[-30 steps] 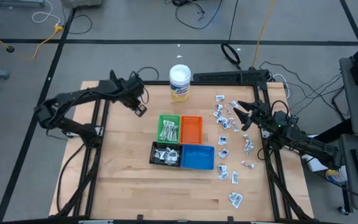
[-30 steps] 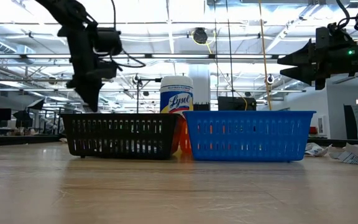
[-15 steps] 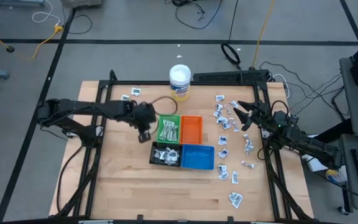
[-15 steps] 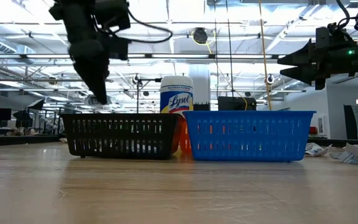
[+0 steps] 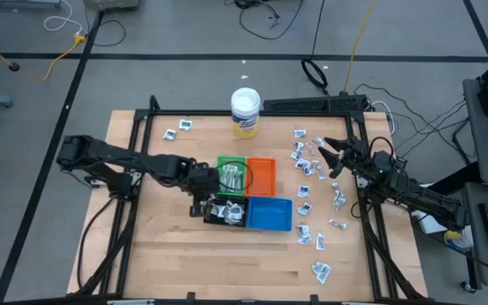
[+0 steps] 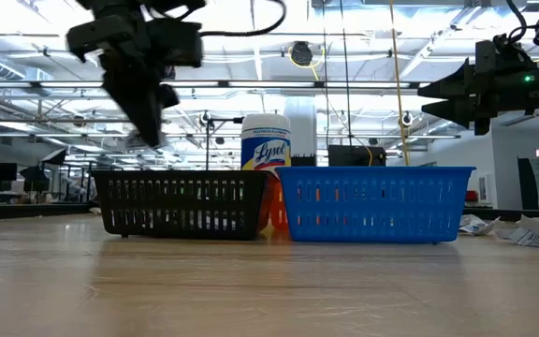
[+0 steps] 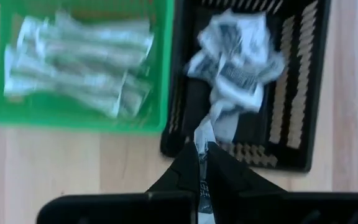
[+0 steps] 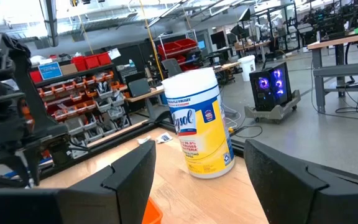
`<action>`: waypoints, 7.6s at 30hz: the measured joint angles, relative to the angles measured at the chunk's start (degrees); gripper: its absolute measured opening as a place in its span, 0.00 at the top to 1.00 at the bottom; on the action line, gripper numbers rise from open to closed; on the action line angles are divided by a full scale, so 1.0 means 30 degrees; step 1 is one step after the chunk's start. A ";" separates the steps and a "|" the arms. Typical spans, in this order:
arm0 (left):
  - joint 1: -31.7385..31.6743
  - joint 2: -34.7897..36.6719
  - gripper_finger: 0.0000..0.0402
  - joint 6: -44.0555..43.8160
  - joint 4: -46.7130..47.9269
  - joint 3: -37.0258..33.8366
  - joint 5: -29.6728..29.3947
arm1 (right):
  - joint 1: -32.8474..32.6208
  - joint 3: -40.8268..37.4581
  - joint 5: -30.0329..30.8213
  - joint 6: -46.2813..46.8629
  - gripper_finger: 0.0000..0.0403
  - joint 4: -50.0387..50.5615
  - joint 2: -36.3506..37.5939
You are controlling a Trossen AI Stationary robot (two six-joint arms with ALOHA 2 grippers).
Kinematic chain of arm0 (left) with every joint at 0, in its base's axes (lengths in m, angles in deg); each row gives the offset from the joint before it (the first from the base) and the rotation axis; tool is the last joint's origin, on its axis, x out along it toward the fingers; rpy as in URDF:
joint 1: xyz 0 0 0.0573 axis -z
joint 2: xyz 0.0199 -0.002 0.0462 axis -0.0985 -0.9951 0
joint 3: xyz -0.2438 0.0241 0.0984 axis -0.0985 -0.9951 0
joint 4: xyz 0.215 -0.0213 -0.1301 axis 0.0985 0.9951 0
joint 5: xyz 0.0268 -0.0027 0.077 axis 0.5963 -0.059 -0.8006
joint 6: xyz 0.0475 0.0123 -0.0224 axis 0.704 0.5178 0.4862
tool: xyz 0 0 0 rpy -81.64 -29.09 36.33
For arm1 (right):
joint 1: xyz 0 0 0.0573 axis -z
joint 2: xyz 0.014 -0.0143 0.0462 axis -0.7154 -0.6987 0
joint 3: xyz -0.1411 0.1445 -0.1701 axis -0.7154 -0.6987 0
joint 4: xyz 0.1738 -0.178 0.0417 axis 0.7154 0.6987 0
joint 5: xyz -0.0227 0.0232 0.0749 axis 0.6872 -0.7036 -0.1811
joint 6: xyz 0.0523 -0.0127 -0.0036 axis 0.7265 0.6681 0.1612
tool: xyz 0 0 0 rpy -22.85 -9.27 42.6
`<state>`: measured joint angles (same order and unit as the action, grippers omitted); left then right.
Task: Pick & Place First Aid Supplies
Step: Put the towelette pack into the black bin
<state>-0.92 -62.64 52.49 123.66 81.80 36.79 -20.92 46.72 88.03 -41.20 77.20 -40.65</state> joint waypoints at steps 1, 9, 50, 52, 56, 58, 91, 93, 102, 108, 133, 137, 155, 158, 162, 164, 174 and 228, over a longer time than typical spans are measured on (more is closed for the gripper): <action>0.0113 -0.0425 0.97 0.0000 -0.0024 0.0445 0.0007 | 0.0004 0.0000 -0.0003 0.0003 0.40 0.0006 -0.0006; 0.0792 -0.3000 0.97 0.0232 0.0459 0.3471 0.0180 | 0.0000 0.0000 0.0000 0.0000 0.40 -0.0008 0.0001; -0.6072 -0.1404 0.24 -0.0829 -0.1059 0.3547 -0.1356 | 0.0002 -0.0002 0.0000 0.0000 0.40 -0.0001 0.0001; -0.7503 -0.1214 0.25 -0.0905 -0.1073 0.3547 -0.1360 | 0.0004 -0.0002 -0.0002 0.0003 0.40 -0.0001 0.0001; -1.0359 -0.1167 0.26 -0.1758 -0.1019 0.3547 -0.1352 | 0.0004 0.0000 0.0000 0.0007 0.40 0.0006 0.0001; -1.1726 -0.1167 0.26 -0.2024 -0.1016 0.3547 -0.1348 | 0.0007 0.0000 0.0000 0.0000 0.40 -0.0002 0.0001; -2.1564 -0.3892 0.27 -0.1714 0.0533 0.3532 -0.1270 | 0.0000 0.0000 -0.0007 0.0000 0.40 -0.0001 0.0001; -2.1552 -0.4466 0.27 -0.1719 0.0557 0.3532 -0.1160 | 0.0002 -0.0002 0.0000 0.0000 0.40 0.0006 -0.0001; -2.1428 -0.7175 0.27 -0.1573 0.1330 0.3532 -0.0846 | 0.0000 -0.0003 0.0000 0.0004 0.40 0.0003 0.0001; -2.1186 -0.8228 0.27 -0.1166 0.1333 0.3540 -0.0813 | 0.0007 0.0000 0.0000 0.0000 0.40 0.0005 0.0000; -2.0955 -0.6756 0.97 -0.0062 0.1611 0.3532 0.0141 | 0.0004 0.0000 0.0000 0.0000 0.40 0.0006 0.0001; -2.0998 -0.5334 0.98 -0.0067 0.1637 0.3532 0.0116 | 0.0000 0.0000 0.0000 0.0000 0.40 0.0002 0.0001; -1.6510 -0.1939 0.98 0.1298 0.2664 0.3532 0.0167 | 0.0007 0.0000 -0.0004 0.0004 0.40 -0.0001 0.0001; -1.4672 -0.1939 0.99 0.1607 0.2656 0.3532 0.0157 | 0.0002 -0.0005 0.0000 0.0000 0.40 -0.0001 0.0001; -1.1994 -0.1939 0.98 0.2510 0.2970 0.3532 0.0227 | 0.0000 -0.0001 -0.0002 0.0006 0.40 -0.0001 0.0001; -1.0726 -0.1939 0.99 0.2780 0.3255 0.3532 0.0243 | 0.0003 -0.0004 -0.0004 0.0000 0.40 0.0003 -0.0003; -0.5229 -0.1939 0.99 0.2551 0.3815 0.3532 0.1366 | 0.0001 -0.0001 0.0000 0.0000 0.40 -0.0001 0.0001; 0.1201 -0.4623 0.41 -0.0263 0.1649 0.3700 0.0618 | 0.0000 -0.0007 0.0000 0.0000 0.40 -0.0008 0.0000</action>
<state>2.68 -76.51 51.70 128.60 92.90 38.65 -20.92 46.70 88.03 -41.20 77.18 -40.64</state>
